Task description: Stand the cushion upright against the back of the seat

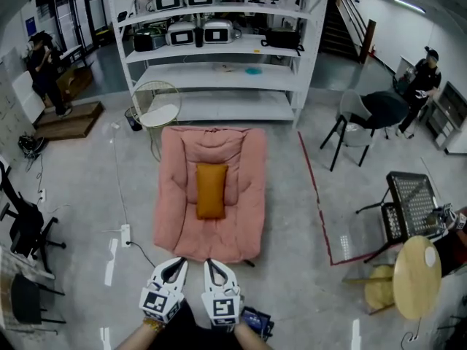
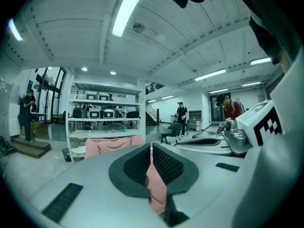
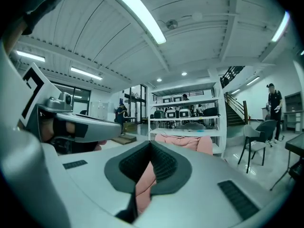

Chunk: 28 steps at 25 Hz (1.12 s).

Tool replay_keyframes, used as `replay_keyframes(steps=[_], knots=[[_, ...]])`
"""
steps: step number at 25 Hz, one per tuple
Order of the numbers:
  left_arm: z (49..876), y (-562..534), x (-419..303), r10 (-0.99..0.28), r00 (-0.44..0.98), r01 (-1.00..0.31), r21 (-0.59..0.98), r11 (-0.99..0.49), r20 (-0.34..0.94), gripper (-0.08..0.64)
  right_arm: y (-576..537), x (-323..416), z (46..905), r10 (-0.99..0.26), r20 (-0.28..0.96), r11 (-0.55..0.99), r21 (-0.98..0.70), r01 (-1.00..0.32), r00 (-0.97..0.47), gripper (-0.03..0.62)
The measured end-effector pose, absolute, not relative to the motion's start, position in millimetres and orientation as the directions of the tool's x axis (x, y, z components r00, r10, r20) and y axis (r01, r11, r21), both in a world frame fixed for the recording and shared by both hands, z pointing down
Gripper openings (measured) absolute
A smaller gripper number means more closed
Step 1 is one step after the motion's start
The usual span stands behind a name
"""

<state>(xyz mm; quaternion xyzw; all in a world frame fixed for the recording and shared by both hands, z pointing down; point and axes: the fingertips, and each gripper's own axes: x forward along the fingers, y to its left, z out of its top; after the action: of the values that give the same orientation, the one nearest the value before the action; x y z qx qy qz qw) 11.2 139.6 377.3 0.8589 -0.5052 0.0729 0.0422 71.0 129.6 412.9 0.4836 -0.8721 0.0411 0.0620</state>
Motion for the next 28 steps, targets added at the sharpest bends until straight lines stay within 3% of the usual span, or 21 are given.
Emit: replay_keyframes(steps=[6,28], knots=[[384,158,13,-0.836,0.526,-0.842,-0.047,-0.538,0.155,0.025,152,63,412,-0.851,0.149,0.510,0.003,-0.860,-0.504,0.015],[413,291,-95,-0.852,0.505,-0.859,-0.011,-0.511,0.139,0.026,288,-42,430,-0.866,0.187,0.487,0.113,-0.866,-0.463,0.015]])
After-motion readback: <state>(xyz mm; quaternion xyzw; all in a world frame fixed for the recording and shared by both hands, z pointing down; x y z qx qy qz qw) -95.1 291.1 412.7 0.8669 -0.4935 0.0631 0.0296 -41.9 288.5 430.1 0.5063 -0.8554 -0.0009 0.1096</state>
